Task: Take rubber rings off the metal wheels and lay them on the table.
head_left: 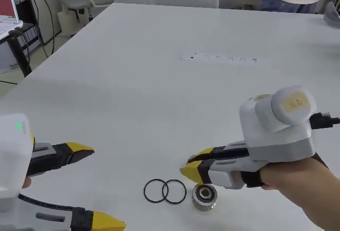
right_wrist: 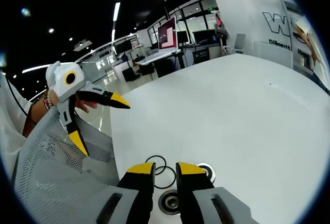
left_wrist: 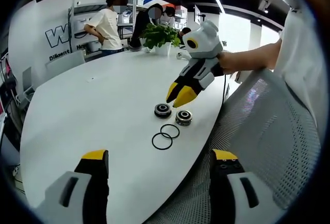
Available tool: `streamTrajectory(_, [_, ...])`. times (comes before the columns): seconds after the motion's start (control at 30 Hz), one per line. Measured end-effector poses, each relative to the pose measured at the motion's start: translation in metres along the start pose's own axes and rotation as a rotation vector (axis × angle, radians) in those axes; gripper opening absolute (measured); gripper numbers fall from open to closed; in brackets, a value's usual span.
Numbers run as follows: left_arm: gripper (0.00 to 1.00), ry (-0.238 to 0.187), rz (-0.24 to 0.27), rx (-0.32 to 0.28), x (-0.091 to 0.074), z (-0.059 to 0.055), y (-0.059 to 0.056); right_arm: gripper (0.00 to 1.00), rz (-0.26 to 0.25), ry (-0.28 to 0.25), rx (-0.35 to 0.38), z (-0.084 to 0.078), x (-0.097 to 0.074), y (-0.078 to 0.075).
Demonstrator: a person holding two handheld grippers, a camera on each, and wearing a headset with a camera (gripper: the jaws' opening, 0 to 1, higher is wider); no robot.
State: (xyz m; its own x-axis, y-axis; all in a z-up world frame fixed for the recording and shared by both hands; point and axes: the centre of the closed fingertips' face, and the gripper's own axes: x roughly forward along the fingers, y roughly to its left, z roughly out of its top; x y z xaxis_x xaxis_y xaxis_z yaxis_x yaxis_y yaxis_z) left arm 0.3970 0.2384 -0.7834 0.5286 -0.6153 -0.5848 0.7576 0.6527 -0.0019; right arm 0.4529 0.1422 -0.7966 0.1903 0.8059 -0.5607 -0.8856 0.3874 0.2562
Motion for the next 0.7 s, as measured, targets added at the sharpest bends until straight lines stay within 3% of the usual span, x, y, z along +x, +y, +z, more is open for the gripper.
streamTrajectory(0.3, [0.78,0.005,-0.002,-0.004,0.001,-0.001,0.0,0.19,-0.004,-0.058,-0.009,0.014,-0.01,-0.002])
streamTrajectory(0.7, [0.78,0.013,0.001,-0.004,0.001,-0.002,0.002,0.39,0.012,-0.113,-0.043,0.022,-0.022,-0.006])
